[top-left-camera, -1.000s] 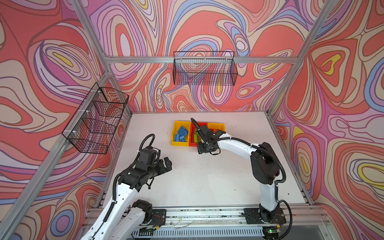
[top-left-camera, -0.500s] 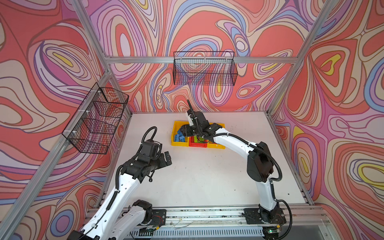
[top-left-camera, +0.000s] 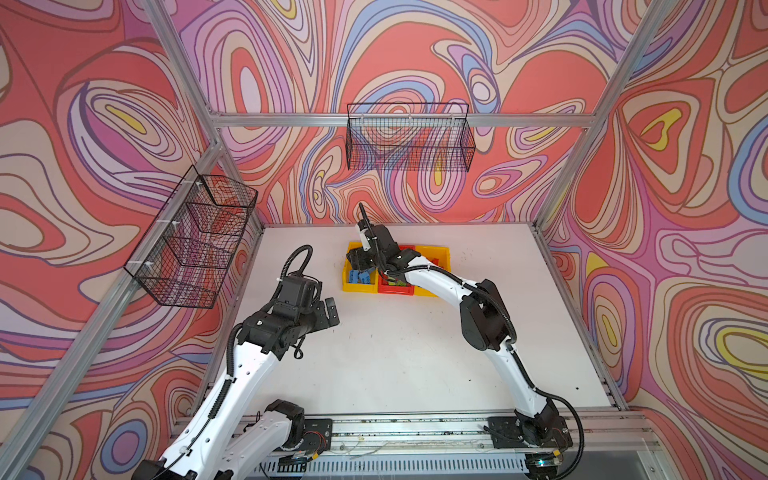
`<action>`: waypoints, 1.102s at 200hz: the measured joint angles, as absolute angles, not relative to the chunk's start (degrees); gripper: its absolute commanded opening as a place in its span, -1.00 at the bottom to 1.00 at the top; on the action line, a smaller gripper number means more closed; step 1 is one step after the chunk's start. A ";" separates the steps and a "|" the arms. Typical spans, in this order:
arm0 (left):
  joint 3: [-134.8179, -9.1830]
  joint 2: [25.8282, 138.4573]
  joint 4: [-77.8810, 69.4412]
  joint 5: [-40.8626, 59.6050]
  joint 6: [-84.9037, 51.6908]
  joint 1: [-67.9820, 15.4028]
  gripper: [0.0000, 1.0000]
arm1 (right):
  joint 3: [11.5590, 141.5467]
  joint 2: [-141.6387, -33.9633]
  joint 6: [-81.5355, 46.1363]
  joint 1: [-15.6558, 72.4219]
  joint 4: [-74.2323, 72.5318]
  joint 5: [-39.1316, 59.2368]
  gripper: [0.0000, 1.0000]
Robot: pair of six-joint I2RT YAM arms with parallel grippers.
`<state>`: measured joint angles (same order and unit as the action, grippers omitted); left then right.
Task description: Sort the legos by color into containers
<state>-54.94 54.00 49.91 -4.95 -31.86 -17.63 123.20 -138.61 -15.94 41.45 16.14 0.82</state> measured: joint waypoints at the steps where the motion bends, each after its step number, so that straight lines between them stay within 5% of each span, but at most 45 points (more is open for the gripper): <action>1: -54.94 54.00 49.95 -4.97 -31.86 -17.63 0.99 | 123.22 -138.63 -16.05 41.43 16.14 0.80 0.95; 72: -55.61 52.66 51.20 -10.02 -32.60 -17.63 0.99 | 119.44 -134.61 -14.61 40.86 16.29 -0.12 0.96; 156: -49.28 49.87 36.10 -20.71 -25.91 -17.61 0.99 | 75.50 -84.25 -12.05 40.47 14.81 -16.32 0.96; 220: -37.41 50.54 15.59 -29.87 -15.16 -16.23 1.00 | 46.13 -65.67 -11.27 34.92 13.50 -38.70 0.96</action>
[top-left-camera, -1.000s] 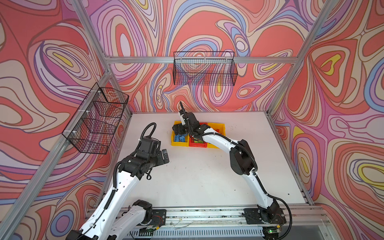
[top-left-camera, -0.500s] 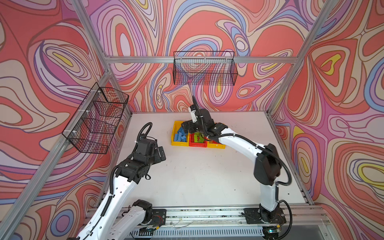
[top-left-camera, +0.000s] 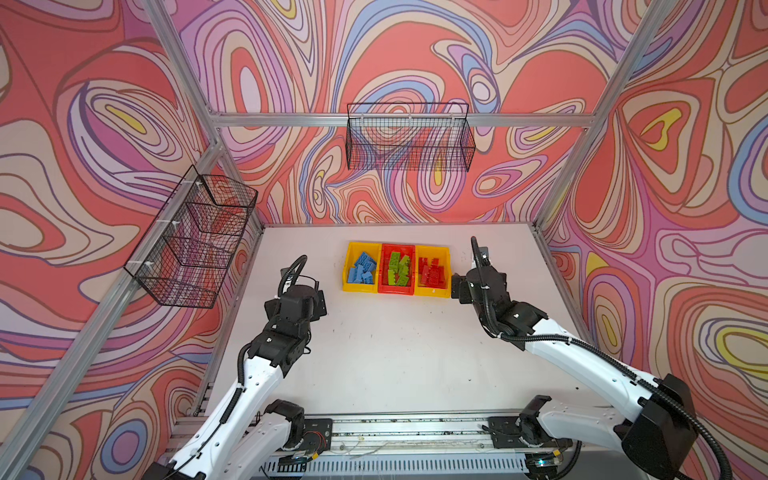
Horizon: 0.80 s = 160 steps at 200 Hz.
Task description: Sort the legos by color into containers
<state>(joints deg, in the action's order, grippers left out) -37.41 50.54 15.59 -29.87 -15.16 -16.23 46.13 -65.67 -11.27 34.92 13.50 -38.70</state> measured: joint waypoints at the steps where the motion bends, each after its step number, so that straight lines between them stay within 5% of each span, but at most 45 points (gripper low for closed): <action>1: -37.32 50.65 15.35 -29.93 -15.03 -16.16 1.00 | 45.80 -65.54 -11.09 34.89 13.26 -38.98 0.96; 48: -32.23 57.34 2.22 -30.22 -9.85 -10.79 0.99 | 32.86 -64.45 -5.28 28.56 -4.80 -43.55 0.97; 160: -18.20 80.58 -42.96 -15.44 -5.96 -0.69 0.99 | 26.87 -91.94 1.67 16.40 -45.63 -33.28 0.96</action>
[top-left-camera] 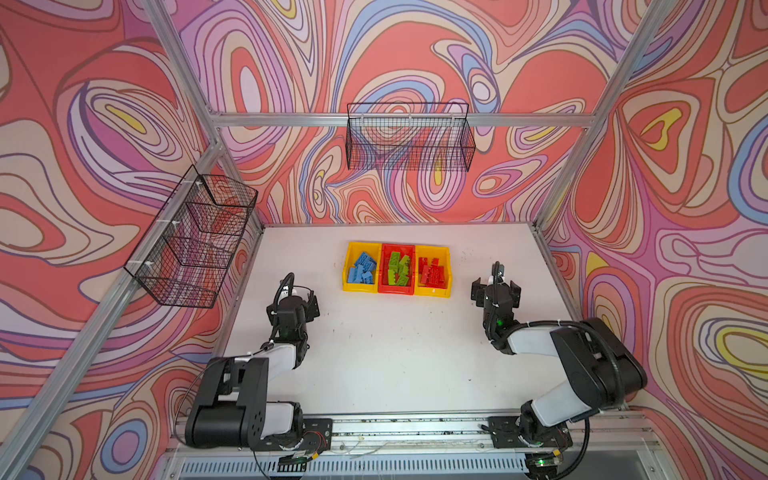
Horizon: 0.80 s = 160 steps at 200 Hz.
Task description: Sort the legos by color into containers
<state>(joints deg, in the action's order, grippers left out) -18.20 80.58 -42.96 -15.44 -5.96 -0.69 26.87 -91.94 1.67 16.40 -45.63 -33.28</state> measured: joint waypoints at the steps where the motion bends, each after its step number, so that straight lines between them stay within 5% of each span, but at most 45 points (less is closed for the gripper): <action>1: -18.17 80.77 -43.22 -15.33 -5.93 -0.69 0.99 | 26.87 -92.07 1.69 16.38 -45.71 -33.17 0.96; 43: -17.39 87.81 -51.24 -7.57 -4.05 -0.64 0.99 | 24.95 -95.24 4.67 14.22 -54.59 -26.48 0.96; 82: -20.64 87.88 -50.78 -4.45 -3.36 -0.23 1.00 | 21.06 -97.23 -0.91 1.58 -62.39 -16.38 0.97; 160: -20.75 87.90 -50.65 -3.03 -3.20 -0.05 0.99 | 21.43 -97.32 -2.26 1.80 -63.59 -8.47 0.96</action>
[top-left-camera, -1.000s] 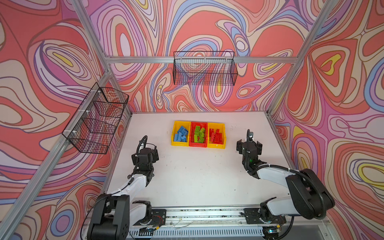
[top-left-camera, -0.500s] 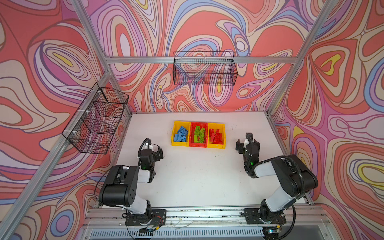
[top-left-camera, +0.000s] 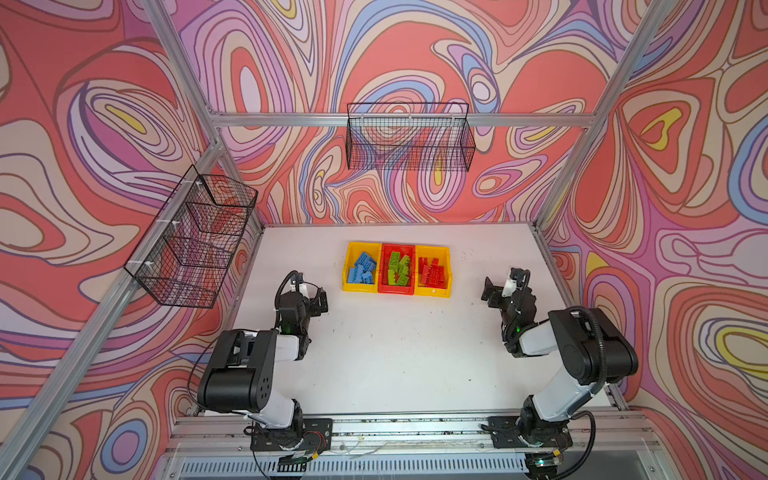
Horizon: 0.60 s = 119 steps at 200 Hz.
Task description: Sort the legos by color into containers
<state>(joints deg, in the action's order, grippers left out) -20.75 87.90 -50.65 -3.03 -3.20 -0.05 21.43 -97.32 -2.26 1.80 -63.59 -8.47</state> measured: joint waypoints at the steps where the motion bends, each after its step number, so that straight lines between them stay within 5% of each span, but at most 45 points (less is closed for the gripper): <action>1: -20.75 87.88 -50.63 -3.03 -3.20 -0.05 0.99 | 21.43 -97.32 -2.26 1.80 -63.59 -8.45 0.97; 119: -20.75 87.90 -50.63 -3.03 -3.20 -0.05 1.00 | 21.43 -97.32 -2.26 1.80 -63.81 -7.86 0.96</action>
